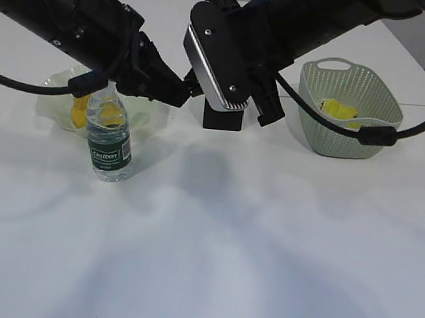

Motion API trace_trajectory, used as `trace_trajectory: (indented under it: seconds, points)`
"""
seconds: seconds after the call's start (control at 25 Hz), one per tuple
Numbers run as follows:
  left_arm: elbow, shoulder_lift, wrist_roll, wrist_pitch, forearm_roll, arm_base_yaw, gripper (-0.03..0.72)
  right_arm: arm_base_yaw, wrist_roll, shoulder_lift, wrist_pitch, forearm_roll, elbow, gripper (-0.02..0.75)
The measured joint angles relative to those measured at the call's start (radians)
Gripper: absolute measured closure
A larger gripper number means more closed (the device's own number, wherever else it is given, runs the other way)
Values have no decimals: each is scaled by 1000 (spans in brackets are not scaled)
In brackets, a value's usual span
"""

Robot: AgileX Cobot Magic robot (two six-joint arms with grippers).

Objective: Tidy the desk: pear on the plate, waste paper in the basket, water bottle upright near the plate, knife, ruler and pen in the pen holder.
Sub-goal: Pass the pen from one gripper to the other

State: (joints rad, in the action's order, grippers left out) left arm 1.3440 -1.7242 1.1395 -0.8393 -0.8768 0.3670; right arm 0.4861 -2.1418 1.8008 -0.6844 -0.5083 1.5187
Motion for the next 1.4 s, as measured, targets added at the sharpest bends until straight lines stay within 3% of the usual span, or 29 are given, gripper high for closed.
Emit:
trace_trajectory:
  seconds: [1.4]
  points:
    - [0, 0, 0, 32, -21, 0, 590, -2, 0, 0, 21, -2, 0, 661]
